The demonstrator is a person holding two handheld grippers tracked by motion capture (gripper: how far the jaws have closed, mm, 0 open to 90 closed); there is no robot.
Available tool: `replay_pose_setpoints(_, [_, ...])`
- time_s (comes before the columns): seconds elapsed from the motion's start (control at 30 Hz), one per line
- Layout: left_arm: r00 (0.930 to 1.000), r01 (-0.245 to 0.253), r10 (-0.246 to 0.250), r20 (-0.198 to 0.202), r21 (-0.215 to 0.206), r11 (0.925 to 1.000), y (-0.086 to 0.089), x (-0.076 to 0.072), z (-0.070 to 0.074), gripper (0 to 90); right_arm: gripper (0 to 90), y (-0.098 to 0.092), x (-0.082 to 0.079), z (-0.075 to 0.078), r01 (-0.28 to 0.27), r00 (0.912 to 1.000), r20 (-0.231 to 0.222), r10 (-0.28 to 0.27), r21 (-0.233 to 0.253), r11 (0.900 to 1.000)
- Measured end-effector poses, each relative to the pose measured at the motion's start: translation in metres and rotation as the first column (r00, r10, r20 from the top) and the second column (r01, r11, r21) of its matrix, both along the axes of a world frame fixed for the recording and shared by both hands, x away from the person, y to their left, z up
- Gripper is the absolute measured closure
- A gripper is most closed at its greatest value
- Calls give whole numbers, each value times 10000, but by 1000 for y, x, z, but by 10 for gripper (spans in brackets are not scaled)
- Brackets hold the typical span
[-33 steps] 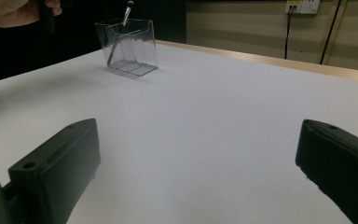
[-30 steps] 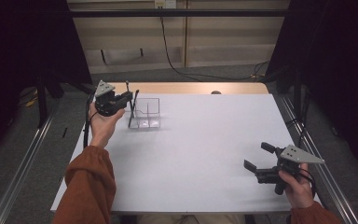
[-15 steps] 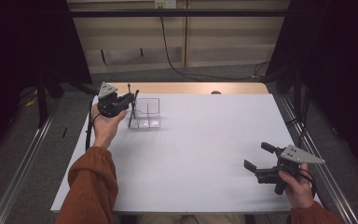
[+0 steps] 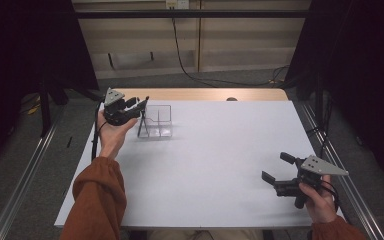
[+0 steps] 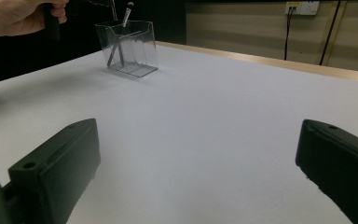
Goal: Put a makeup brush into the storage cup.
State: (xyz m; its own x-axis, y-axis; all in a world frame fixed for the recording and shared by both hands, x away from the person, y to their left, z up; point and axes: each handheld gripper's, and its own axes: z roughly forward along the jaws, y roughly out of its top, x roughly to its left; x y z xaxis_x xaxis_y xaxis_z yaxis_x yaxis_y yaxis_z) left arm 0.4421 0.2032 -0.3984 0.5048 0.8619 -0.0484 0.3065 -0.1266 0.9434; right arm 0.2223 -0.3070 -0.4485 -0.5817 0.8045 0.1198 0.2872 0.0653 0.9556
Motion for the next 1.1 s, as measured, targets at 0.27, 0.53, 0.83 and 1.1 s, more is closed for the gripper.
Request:
replay_pose_setpoints(0.27, [9999,1,0,133,-41,10000,1,0,0,331,0,-1,1,0,-27,10000,0,27,-7,10000])
replay_pose_setpoints(0.53, [9999,38,-35,111,-315,9995,-1,-1,1,123,0,-4,2,-2,42,10000,2,-42,85,10000])
replay_pose_setpoints(0.83, [9991,432,-430,41,-842,9955,5,-6,5,28,0,-4,4,-2,41,10000,19,-41,114,9999])
replay_pose_setpoints(1.1, [9967,780,-762,265,-741,9942,5,-16,7,26,0,-4,3,-1,55,10000,62,-55,91,9999])
